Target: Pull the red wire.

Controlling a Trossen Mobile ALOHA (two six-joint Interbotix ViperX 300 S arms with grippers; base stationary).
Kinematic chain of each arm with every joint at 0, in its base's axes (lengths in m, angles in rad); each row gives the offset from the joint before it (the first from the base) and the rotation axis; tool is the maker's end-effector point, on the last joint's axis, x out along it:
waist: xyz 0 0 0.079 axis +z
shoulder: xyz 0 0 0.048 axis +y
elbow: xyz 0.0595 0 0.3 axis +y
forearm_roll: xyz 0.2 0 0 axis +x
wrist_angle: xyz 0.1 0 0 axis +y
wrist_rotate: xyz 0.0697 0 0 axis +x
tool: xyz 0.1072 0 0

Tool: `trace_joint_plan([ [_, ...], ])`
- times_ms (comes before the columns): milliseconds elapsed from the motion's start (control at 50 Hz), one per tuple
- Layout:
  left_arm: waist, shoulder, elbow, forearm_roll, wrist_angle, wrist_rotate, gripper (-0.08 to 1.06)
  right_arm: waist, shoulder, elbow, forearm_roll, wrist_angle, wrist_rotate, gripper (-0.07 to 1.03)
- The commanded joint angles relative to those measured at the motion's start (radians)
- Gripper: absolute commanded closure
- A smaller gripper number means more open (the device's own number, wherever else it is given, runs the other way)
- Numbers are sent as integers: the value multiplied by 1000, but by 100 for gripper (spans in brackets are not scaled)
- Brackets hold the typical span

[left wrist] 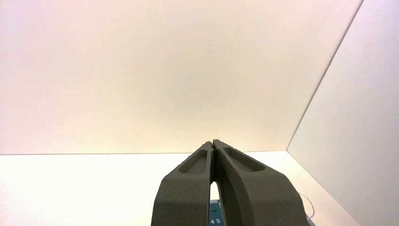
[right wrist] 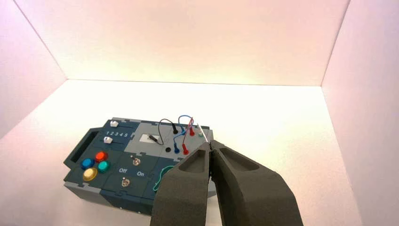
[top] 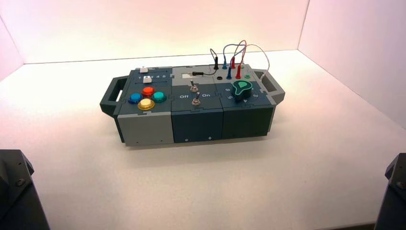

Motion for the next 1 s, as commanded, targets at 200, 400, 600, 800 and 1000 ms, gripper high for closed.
trace_joint_plan([
  [200, 5, 21, -31, -2, -12, 3, 101, 3, 18, -26, 9, -5, 2, 99],
  [400, 5, 32, -31, -2, -11, 3, 101, 3, 25, -26, 48, -8, 0, 99],
  [600, 2, 63, -32, -2, -9, 2, 101, 3, 63, -29, 77, -8, -5, 99],
  [800, -8, 74, -32, -2, -11, 2, 101, 5, 166, -31, 127, -17, -14, 97],
  [1000, -9, 75, -35, -2, -11, -3, 101, 28, 341, -63, 158, -37, -21, 83],
])
